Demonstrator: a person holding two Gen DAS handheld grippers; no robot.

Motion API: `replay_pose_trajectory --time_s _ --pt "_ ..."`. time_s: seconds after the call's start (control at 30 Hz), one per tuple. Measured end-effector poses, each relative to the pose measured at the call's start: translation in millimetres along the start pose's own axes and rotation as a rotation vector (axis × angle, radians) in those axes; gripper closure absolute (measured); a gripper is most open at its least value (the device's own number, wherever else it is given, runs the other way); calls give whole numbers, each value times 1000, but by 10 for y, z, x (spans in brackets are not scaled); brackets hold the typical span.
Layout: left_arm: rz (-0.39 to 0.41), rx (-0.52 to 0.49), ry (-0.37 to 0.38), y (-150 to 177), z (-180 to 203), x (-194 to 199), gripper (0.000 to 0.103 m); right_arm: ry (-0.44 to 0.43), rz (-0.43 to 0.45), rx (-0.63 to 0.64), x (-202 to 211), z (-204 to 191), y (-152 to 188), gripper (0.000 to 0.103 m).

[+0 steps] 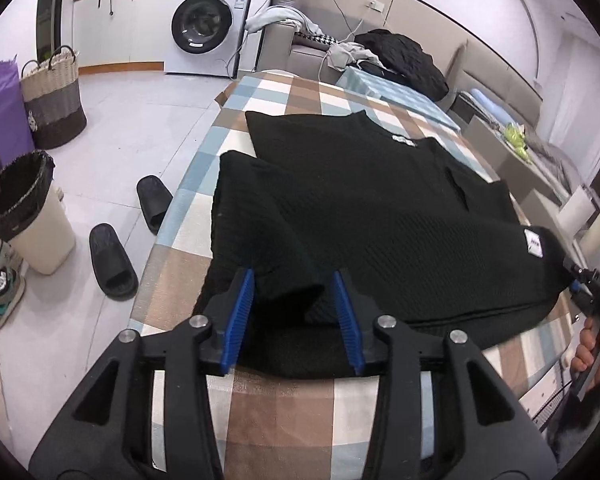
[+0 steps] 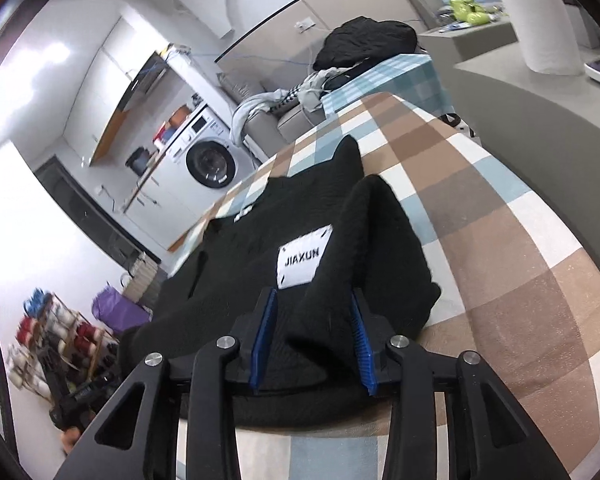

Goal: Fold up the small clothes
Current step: 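Lower the folded hem onto the sweater and open both grippers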

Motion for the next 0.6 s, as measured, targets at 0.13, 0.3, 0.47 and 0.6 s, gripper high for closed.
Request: replay_pose_trajectory --time_s 0.13,0.3,0.47,0.6 --pt "-11 20 -35 23 -54 -49 66 10 -13 17 -41 -18 40 64" --pt "-58 -29 -36 85 -55 -56 62 2 -20 -9 -43 53 43 63" --pt "-47 -20 26 76 -48 -44 61 -1 -21 -21 -40 84 45 63" --pt "-21 -10 65 31 -6 -56 61 -3 -22 -18 -49 74 52 63"
Point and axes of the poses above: each gripper's, at about its wrist camera, not at the fingertips, and x roughly against the way its jaws point, z to its right, y to its underside, the point moved 9 cm from there along -x, roughly the way its jaws point, and after that the axes turned 1 degree about x, right-handed, at the moved point
